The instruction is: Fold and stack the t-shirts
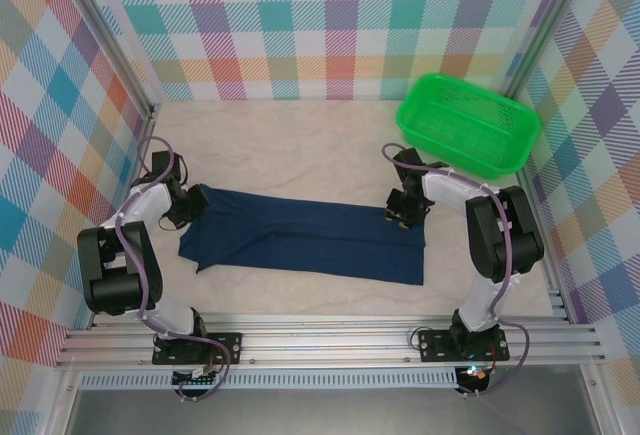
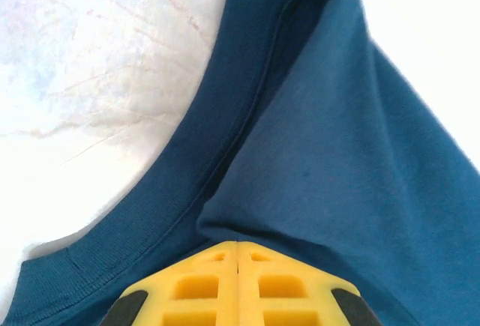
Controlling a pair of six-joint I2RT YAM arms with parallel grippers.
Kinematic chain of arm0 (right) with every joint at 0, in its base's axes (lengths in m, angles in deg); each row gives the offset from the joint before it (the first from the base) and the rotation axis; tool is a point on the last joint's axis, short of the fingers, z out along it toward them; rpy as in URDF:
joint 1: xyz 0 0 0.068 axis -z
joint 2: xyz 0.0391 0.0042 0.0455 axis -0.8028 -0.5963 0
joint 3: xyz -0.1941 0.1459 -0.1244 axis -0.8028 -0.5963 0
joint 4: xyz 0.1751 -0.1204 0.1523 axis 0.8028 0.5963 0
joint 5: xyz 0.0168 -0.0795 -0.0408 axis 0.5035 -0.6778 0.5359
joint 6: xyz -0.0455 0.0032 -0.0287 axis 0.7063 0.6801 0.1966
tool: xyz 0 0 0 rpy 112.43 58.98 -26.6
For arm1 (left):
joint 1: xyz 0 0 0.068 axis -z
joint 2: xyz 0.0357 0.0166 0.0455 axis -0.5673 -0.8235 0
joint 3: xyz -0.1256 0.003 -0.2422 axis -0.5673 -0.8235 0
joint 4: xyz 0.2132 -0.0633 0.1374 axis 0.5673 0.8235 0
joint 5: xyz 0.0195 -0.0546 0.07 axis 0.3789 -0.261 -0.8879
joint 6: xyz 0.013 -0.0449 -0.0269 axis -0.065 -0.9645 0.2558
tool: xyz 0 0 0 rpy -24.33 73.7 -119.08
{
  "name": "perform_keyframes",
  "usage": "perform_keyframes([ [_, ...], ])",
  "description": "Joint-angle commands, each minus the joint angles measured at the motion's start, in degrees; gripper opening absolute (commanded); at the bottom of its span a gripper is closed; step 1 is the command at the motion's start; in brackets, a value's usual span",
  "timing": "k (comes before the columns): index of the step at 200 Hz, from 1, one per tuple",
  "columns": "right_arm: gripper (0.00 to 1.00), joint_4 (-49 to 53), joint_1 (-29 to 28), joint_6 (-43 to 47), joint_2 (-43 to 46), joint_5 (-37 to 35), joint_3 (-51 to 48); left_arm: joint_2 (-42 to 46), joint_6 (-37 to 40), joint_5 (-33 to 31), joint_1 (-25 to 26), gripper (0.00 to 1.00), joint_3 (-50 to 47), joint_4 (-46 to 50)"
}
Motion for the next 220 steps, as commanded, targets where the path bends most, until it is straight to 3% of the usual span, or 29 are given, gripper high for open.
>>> perform_keyframes([
  [1,0.32,1.09,0.21,0.79,-2.08,-0.11,-1.12,0.81,-0.60,-0.44,0.74,0.00,2.55,1.86],
  [111,0.32,1.72,0.26,1.46,-3.71,-0.53,-1.06,-2.04,-0.11,-1.20,1.99,0.00,8.61,3.64],
  [205,0.32,2.39,0.26,1.33,-3.96,-0.56,-0.17,-5.97,1.17,-4.51,2.18,0.00,7.32,5.25],
  [220,0.33,2.48,0.27,1.41,-3.97,-0.51,0.17,-6.01,0.54,-5.50,2.39,0.15,8.15,6.80],
])
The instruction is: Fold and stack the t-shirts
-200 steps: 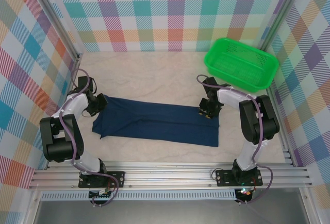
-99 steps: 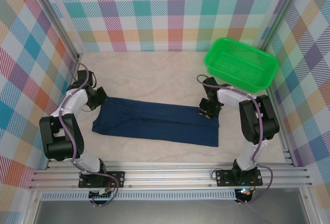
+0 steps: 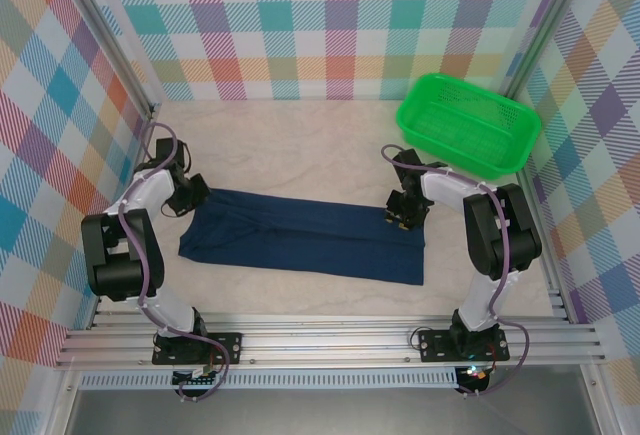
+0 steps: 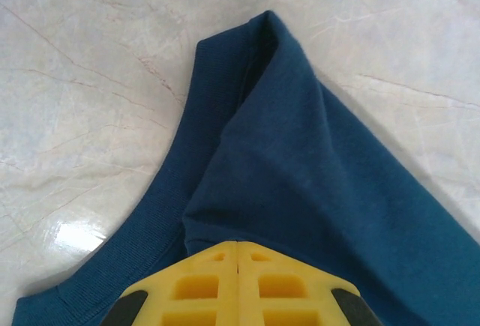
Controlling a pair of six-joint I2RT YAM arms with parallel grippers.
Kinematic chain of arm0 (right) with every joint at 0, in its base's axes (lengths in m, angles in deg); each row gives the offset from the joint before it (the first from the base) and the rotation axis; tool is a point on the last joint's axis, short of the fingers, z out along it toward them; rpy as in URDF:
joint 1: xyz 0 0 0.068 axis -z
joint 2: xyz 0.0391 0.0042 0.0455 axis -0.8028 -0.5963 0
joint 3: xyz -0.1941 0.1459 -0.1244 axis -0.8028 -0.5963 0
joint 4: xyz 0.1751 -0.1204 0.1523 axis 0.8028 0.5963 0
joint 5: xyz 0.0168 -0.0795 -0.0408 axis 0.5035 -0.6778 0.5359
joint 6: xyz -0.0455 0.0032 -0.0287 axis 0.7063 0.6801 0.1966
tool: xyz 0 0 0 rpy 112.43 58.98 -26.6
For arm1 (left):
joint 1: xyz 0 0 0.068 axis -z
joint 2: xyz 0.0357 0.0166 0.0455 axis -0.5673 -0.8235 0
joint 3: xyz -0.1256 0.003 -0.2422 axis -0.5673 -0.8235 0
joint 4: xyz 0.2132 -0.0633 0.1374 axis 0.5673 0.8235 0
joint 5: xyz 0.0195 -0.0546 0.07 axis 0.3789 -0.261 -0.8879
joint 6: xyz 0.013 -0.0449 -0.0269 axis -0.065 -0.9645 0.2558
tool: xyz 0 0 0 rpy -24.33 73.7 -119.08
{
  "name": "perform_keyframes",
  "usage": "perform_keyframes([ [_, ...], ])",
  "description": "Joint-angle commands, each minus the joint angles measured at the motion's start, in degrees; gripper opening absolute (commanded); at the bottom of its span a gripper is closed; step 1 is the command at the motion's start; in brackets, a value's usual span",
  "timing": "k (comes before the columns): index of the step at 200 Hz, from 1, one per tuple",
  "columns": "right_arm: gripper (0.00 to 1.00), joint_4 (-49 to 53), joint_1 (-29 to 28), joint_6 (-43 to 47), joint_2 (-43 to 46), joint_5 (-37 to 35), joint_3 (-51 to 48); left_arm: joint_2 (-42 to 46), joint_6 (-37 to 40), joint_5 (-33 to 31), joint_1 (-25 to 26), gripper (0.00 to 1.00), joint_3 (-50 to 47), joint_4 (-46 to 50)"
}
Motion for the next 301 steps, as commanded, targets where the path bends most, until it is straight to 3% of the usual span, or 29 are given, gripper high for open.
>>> perform_keyframes([
  [1,0.33,2.03,0.20,1.26,-2.98,-0.40,-0.15,-0.52,0.35,-2.74,0.73,0.17,0.81,3.64],
  [11,0.34,2.16,0.20,1.34,-2.94,-0.47,0.08,0.65,-0.73,-5.72,1.50,0.31,1.61,5.08],
  [25,0.34,2.30,0.20,1.52,-2.79,-0.53,0.43,3.26,-2.14,-7.53,3.14,0.37,2.31,5.81],
  [53,0.34,2.65,0.22,1.79,-2.46,-0.69,1.31,5.40,-3.59,-6.11,8.84,0.36,3.35,5.87],
  [89,0.34,3.03,0.19,2.06,-2.88,-0.54,2.28,1.08,-4.52,-3.28,14.48,0.30,2.16,6.00],
  [159,0.34,3.28,0.20,1.89,-2.06,-0.54,2.28,-3.52,-7.75,-4.35,15.14,0.25,3.02,7.98],
  [208,0.34,3.04,0.20,1.63,-1.83,-0.56,1.82,-1.89,-8.20,-6.01,16.01,0.22,1.43,8.83],
  [260,0.34,2.95,0.20,1.48,-1.78,-0.38,1.84,-1.36,-8.89,-8.50,16.96,0.25,0.82,10.27],
  [279,0.34,2.94,0.20,1.53,-1.58,-0.44,1.75,-0.23,-10.04,-13.37,17.45,0.32,1.27,12.62],
  [301,0.34,2.62,0.20,1.45,-1.51,-0.43,1.28,-0.14,-10.32,-13.07,17.50,0.36,1.26,12.31],
])
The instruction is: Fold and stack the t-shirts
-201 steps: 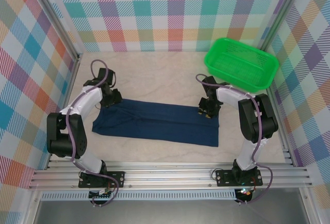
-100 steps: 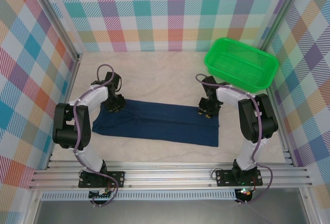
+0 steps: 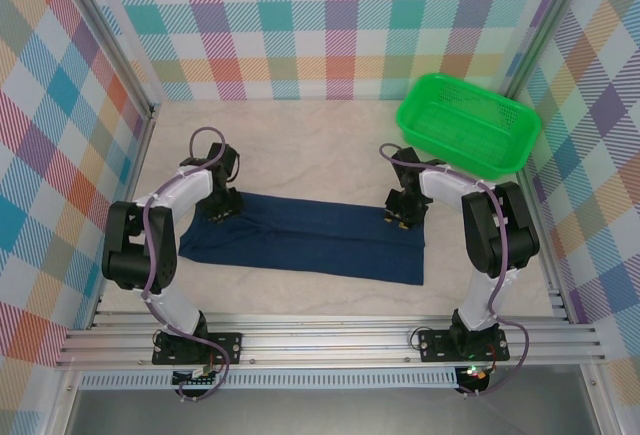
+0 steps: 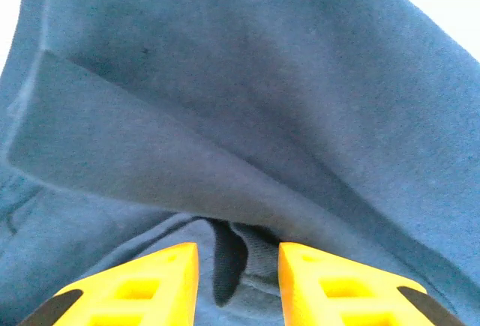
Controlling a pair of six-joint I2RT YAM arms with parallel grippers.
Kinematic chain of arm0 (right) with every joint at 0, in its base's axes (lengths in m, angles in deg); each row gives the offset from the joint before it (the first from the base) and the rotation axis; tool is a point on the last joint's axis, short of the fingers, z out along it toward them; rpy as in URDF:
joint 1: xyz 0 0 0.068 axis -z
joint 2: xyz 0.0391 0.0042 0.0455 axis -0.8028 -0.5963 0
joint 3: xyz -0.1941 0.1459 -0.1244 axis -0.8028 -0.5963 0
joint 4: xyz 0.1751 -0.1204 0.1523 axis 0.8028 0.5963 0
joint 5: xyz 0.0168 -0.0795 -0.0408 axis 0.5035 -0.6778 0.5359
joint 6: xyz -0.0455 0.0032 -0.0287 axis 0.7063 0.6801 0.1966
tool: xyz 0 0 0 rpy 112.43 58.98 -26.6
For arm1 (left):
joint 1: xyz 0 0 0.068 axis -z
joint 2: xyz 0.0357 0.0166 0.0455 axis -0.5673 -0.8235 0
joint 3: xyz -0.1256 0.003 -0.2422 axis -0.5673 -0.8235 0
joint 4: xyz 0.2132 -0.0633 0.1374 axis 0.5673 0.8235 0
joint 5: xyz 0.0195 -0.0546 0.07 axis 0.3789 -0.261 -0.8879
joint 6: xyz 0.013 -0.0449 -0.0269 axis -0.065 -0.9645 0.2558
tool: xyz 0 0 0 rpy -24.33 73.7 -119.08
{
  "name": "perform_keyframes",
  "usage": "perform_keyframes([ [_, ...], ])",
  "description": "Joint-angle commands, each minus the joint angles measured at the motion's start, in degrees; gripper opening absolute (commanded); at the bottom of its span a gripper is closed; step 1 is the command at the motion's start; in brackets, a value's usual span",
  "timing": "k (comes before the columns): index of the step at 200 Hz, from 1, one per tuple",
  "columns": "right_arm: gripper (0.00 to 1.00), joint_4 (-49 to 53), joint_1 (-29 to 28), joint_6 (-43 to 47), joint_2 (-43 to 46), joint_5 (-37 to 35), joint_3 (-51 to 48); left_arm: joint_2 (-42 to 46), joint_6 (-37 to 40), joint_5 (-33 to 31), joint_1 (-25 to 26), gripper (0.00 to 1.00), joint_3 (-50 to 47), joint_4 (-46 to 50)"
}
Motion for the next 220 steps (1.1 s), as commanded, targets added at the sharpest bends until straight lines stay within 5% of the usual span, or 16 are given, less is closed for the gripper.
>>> perform_keyframes([
  [1,0.34,0.78,0.20,0.15,-0.51,-0.52,-0.60,2.18,-1.23,-2.93,0.54,0.36,-0.13,2.72],
  [31,0.34,0.56,0.20,0.02,-0.49,-0.32,-1.01,0.25,-3.30,0.36,0.55,0.36,-0.36,-0.04],
  [96,0.33,0.64,0.20,-0.11,1.00,-0.49,-0.82,2.91,-5.32,2.83,1.26,0.00,-2.37,-1.51],
  [220,0.34,1.37,0.20,0.42,3.75,-0.01,-0.20,21.91,-14.92,6.98,9.83,0.00,-18.12,3.70],
])
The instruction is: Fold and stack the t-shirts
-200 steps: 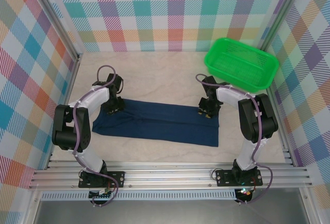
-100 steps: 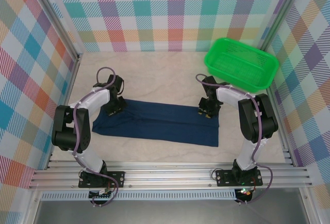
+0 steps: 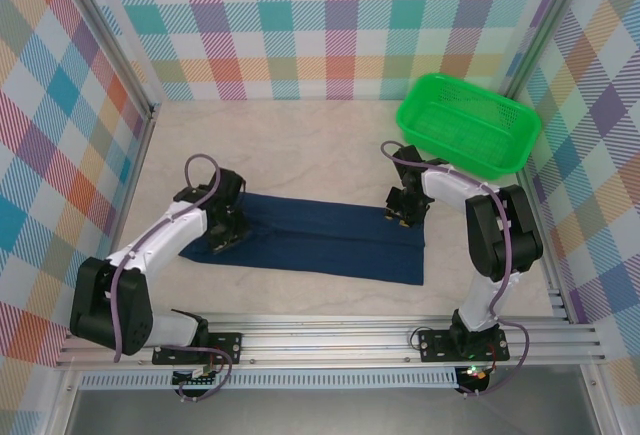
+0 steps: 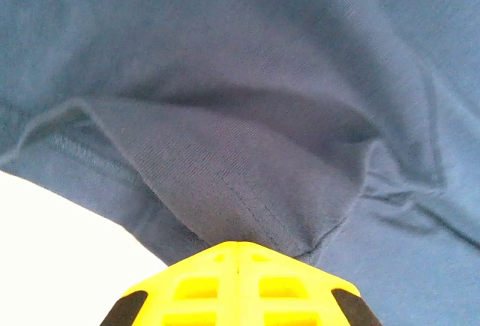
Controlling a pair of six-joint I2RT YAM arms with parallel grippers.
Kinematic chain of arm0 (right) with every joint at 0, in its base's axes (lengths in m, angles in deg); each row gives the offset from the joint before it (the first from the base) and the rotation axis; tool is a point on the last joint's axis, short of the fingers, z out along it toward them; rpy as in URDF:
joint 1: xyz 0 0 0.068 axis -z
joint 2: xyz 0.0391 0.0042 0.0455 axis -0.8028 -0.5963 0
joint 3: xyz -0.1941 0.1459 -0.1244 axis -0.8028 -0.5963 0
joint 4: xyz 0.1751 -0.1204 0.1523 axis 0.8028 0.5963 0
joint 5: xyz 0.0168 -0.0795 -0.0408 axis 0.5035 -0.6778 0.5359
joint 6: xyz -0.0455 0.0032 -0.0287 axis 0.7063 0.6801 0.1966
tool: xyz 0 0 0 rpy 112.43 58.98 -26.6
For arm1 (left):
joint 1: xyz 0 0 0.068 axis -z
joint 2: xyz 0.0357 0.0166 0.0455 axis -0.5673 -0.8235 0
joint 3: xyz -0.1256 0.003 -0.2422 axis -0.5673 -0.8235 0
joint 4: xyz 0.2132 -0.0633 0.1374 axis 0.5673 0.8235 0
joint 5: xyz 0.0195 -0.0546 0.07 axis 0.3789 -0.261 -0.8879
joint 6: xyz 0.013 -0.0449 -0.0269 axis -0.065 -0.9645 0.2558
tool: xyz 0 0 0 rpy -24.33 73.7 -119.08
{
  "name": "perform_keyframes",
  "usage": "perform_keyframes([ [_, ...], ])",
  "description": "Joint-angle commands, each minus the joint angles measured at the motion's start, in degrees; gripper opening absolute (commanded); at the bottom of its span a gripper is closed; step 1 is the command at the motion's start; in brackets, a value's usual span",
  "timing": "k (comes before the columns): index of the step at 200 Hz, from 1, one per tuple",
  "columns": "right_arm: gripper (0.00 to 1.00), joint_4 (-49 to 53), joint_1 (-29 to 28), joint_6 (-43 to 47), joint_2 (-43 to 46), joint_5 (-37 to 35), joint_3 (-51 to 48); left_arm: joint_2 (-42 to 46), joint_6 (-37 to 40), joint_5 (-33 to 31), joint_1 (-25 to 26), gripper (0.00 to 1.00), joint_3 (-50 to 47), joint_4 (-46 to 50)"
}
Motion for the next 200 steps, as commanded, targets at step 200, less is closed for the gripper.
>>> perform_keyframes([
  [200,0.34,0.62,-0.40,-0.81,5.33,0.80,-4.52,-0.82,-7.13,4.75,7.07,0.32,-7.32,-5.90],
])
